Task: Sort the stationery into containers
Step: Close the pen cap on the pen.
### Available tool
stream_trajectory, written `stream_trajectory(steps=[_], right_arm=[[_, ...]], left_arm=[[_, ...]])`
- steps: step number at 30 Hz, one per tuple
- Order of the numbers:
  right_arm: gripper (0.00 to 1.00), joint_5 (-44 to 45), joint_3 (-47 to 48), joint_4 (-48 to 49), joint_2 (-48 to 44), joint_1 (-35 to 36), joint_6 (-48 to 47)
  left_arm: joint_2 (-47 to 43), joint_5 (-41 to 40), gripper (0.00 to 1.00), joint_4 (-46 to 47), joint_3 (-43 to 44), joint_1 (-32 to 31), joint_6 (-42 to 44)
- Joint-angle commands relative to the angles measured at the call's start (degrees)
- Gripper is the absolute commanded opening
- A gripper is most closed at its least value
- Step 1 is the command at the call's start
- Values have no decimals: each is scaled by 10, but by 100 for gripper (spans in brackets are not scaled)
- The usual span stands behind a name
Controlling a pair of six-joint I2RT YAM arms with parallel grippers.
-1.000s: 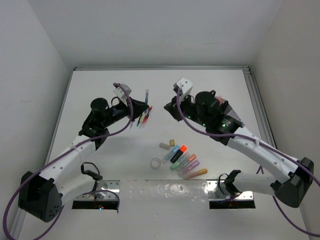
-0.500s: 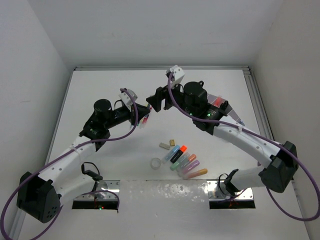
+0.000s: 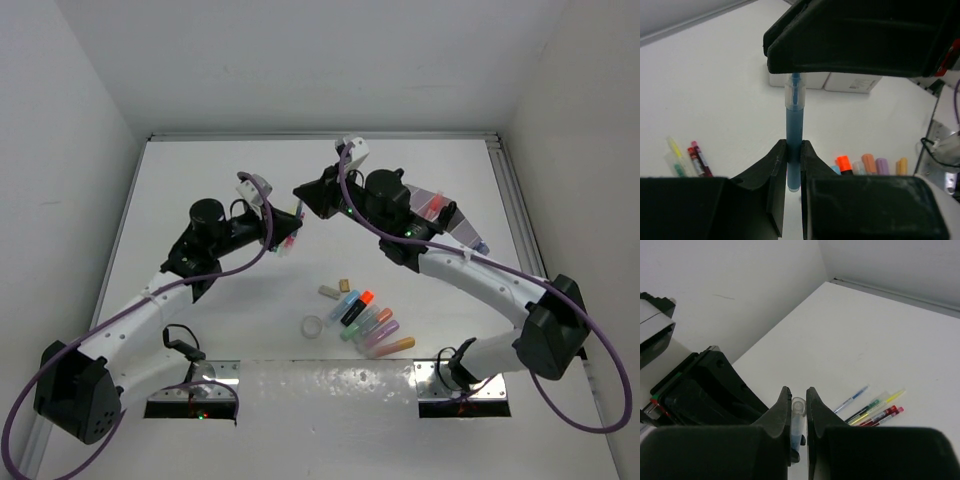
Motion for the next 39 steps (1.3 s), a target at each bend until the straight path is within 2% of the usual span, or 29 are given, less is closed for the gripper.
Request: stream_trajectory(steps=[1, 4, 7, 12, 17, 30, 35, 39], right_arm=[[0, 3, -42, 1, 0, 10, -14], [0, 29, -81, -5, 3, 35, -41], [0, 65, -133, 1, 10, 65, -59], [0, 90, -217, 47, 23, 82, -31], [0, 92, -253, 53, 33, 88, -25], [0, 57, -246, 62, 92, 108, -20], [0, 71, -286, 72, 82, 108, -7], [0, 57, -262, 47, 72, 108, -26]], left_arm=[[-6, -4, 0, 138, 17, 10, -102], [-3, -12, 0, 188, 19, 10, -117], [2, -25, 0, 207, 26, 13, -94], [7, -20, 0, 226, 36, 14, -66], [6, -28, 0, 218, 35, 14, -50], [3, -34, 0, 221, 26, 14, -36], [-6, -39, 0, 199, 22, 18, -17], [-8, -26, 0, 187, 16, 14, 0]])
